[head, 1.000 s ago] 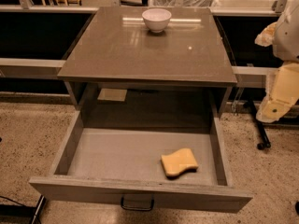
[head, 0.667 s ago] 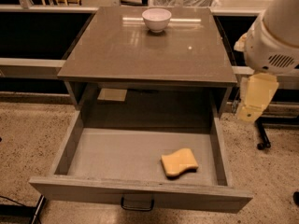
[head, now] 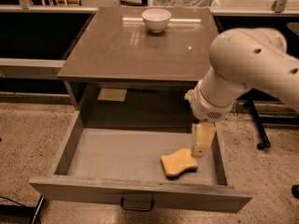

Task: Pick sponge from top drawer and place on counter

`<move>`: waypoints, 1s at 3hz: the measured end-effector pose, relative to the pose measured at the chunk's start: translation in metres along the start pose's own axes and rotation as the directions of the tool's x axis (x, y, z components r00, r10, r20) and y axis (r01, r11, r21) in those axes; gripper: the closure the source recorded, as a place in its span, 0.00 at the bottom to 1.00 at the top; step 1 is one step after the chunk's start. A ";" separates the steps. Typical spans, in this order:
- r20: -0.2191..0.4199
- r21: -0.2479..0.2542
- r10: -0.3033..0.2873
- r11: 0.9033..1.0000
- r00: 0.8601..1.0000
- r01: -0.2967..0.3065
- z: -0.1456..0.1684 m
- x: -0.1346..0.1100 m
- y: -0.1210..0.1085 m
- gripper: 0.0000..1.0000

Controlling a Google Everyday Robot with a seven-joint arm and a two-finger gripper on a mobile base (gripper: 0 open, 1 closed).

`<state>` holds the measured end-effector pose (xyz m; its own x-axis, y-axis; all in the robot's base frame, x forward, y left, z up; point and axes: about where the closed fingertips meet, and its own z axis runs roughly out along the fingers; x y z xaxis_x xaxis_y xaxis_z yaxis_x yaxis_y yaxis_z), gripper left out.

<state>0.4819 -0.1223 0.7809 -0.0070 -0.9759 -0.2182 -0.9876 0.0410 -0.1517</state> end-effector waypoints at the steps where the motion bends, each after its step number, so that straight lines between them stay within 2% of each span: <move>1: 0.024 0.009 -0.058 0.998 0.998 0.057 0.003 -0.004 -0.003 0.00; 2: 0.017 0.006 -0.060 0.998 0.998 0.060 0.005 -0.005 -0.002 0.00; 3: 0.005 -0.021 -0.087 0.996 0.996 0.087 0.041 -0.001 -0.002 0.00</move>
Offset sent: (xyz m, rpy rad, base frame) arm 0.0048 0.0103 -0.0104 -0.0001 -0.0133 0.0709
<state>0.4907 -0.1127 0.7423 0.0792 -0.9747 -0.2091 -0.9875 -0.0481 -0.1499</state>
